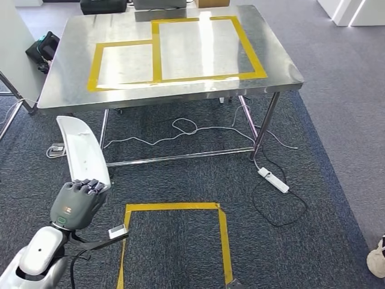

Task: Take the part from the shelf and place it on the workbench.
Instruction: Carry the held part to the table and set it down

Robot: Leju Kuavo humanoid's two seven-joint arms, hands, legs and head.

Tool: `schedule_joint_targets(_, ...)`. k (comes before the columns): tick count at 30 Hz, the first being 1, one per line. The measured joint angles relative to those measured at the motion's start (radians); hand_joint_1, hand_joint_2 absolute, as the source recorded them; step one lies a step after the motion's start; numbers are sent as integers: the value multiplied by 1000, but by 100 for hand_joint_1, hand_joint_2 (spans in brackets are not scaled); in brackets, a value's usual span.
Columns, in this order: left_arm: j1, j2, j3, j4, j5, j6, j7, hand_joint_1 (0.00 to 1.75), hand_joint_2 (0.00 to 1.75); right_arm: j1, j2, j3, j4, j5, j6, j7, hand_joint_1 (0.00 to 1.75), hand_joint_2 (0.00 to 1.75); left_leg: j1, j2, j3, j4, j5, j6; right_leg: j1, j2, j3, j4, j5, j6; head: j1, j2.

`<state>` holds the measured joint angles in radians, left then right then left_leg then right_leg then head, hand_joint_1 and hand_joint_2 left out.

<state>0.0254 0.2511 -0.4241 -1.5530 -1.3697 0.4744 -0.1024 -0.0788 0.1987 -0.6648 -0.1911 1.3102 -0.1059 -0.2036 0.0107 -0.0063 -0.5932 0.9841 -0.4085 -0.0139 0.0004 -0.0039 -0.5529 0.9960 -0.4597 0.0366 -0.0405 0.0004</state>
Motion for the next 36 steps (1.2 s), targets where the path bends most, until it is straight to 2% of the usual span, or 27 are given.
schedule_joint_targets(7, -100, 1, -23, 1, 77, -22, -90, 175, 175, 1, 0, 4, 0, -15, 2, 3, 0, 0, 0, 0, 0, 0, 1, 0, 0, 0, -2, 0, 0, 0, 0, 0)
schedule_joint_targets(16, -232, -7, -58, 24, 115, -17, -143, 175, 175, 12, 4, 2, 0, -41, -40, 17, 0, 0, 0, 0, -3, 0, 3, 0, 0, 1, 2, 1, 3, 0, 0, 0)
schedule_joint_targets(21, -264, -14, -67, 39, 124, -15, -157, 175, 175, 14, 6, 0, 0, -43, -41, 19, 0, 0, 0, 0, -4, 0, 3, 0, 0, 1, -1, 1, 3, -1, 0, 0)
schedule_joint_targets(36, -389, -97, -146, 159, 164, -48, -190, 175, 175, 12, 6, -19, 0, -83, -43, 16, 0, 0, 0, 0, -5, 0, 4, 0, 0, 1, 0, 1, 5, 0, 0, 0)
